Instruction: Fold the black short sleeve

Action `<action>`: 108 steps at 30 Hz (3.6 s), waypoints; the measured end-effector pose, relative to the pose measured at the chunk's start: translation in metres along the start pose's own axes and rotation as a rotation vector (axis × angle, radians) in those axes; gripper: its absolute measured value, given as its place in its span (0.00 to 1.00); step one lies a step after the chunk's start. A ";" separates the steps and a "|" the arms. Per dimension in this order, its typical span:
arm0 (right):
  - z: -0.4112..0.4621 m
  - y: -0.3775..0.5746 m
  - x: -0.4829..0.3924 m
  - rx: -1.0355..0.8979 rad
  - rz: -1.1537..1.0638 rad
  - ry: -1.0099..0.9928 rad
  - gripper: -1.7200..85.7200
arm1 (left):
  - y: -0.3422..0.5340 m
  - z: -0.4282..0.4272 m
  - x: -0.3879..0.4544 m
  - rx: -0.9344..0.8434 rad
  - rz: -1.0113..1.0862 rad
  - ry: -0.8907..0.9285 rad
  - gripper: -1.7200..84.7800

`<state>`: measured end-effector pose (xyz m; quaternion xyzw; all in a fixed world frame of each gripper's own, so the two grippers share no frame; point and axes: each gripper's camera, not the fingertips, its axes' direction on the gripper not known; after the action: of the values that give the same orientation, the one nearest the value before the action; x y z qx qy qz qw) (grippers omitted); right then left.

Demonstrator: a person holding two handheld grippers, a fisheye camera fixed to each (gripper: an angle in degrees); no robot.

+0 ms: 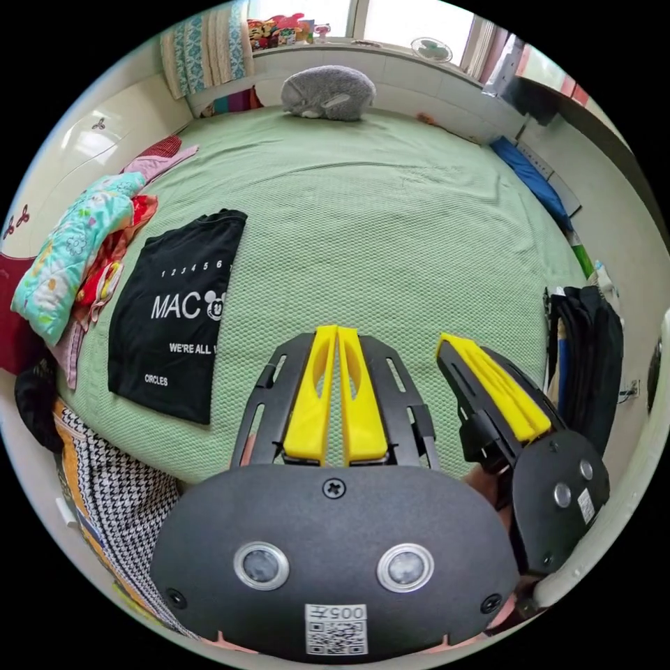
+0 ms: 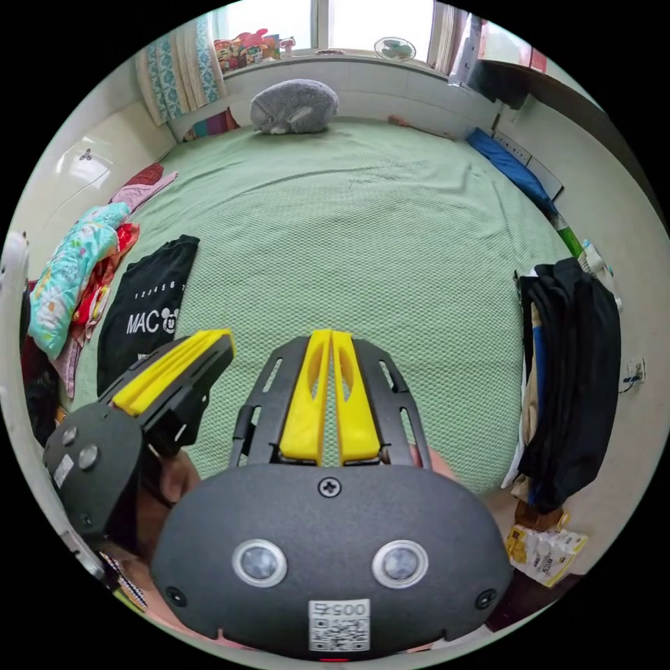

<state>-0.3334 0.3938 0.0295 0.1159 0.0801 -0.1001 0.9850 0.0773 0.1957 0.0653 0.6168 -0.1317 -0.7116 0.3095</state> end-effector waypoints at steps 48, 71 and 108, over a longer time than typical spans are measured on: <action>-0.026 -0.018 0.014 -0.021 -0.046 -0.035 0.01 | -0.001 -0.008 0.051 0.105 0.036 -0.061 0.02; -0.027 -0.024 -0.005 -0.011 -0.085 0.011 0.01 | -0.005 -0.012 0.039 0.125 0.005 -0.065 0.02; -0.011 -0.032 -0.025 -0.026 -0.076 -0.010 0.00 | -0.012 -0.011 0.026 0.100 0.036 -0.039 0.02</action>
<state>-0.3657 0.3707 0.0164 0.0995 0.0807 -0.1368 0.9823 0.0832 0.1915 0.0353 0.6150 -0.1841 -0.7103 0.2887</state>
